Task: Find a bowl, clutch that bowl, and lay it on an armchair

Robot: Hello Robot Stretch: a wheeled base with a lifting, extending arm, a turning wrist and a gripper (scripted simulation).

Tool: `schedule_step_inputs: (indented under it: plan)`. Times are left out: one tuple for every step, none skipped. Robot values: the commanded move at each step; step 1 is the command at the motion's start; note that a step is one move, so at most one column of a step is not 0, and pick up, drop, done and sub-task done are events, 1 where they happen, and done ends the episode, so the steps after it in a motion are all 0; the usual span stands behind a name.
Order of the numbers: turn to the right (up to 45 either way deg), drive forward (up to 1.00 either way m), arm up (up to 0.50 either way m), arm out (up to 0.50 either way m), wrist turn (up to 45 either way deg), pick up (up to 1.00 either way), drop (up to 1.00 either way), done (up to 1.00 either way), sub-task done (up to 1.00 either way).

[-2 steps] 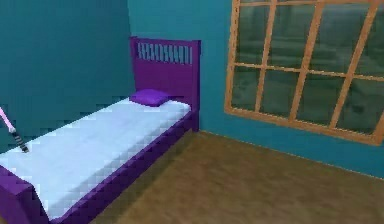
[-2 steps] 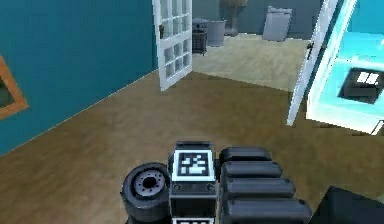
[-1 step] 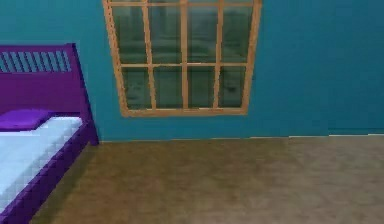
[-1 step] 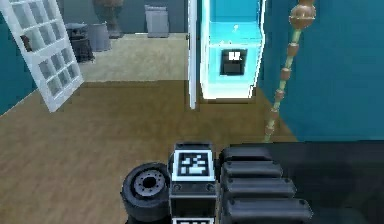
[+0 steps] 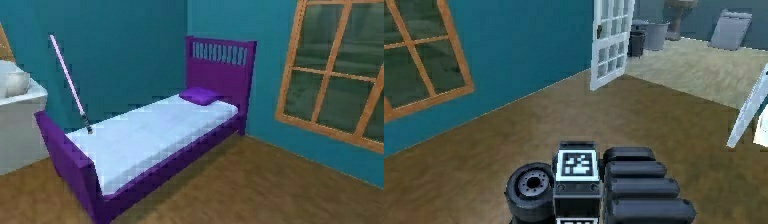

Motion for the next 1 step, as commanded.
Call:
schedule_step_inputs:
  plan:
    - [-45.0, 0.0, 0.0, 0.0, 0.0, 0.0, 0.0, 0.0, 0.0]
